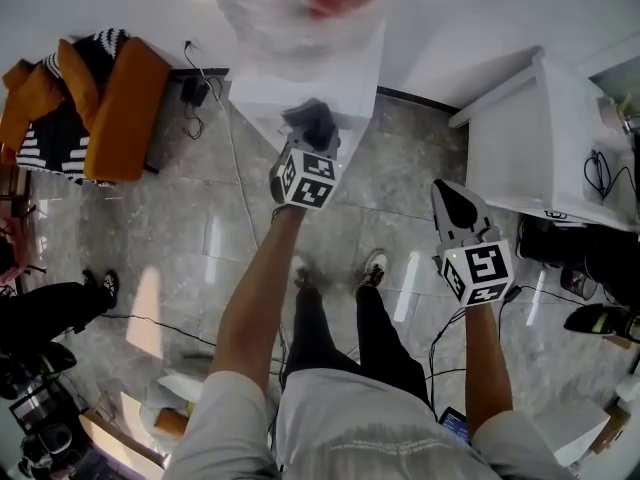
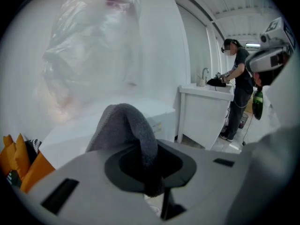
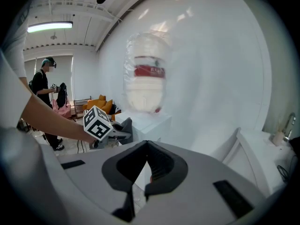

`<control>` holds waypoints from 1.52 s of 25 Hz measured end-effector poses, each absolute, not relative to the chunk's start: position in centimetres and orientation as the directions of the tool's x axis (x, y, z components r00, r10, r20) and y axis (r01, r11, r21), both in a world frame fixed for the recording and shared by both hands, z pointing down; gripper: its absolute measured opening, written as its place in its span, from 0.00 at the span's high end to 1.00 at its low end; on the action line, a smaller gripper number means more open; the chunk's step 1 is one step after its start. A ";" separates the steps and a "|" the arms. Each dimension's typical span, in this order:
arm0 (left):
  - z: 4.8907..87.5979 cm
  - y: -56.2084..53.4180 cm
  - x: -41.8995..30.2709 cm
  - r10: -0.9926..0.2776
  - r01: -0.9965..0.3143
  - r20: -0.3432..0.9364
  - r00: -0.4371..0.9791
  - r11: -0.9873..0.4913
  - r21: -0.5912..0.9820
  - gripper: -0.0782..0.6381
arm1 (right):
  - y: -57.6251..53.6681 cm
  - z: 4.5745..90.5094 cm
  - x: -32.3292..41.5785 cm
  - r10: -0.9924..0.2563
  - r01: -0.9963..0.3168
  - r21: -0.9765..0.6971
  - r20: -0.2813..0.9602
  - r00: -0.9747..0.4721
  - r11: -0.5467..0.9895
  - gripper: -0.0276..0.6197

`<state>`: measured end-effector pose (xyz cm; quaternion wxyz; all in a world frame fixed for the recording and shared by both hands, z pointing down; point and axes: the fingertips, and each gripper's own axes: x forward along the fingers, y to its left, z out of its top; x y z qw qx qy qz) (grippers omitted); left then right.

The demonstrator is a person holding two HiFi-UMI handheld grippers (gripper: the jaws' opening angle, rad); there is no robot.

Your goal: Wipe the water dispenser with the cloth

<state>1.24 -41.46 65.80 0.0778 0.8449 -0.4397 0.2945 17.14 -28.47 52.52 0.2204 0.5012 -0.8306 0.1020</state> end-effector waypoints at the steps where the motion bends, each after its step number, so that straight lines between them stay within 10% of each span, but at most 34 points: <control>1: 65.8 -41.4 2.0 -0.695 -0.782 0.565 0.445 -0.609 -0.132 0.82 | -28.5 52.5 17.4 -0.790 -0.879 0.051 0.467 -0.398 0.473 0.94; 18: 61.7 -37.2 11.6 -0.574 -0.614 0.474 0.668 -0.785 -0.085 0.82 | -27.2 50.3 19.2 -0.832 -0.912 0.063 0.440 -0.338 0.404 0.94; 38: 36.0 -32.7 -13.3 -0.901 -0.849 0.161 0.402 -0.433 -0.302 0.82 | -31.3 31.7 11.2 -0.865 -0.844 0.191 0.151 -0.479 0.501 0.94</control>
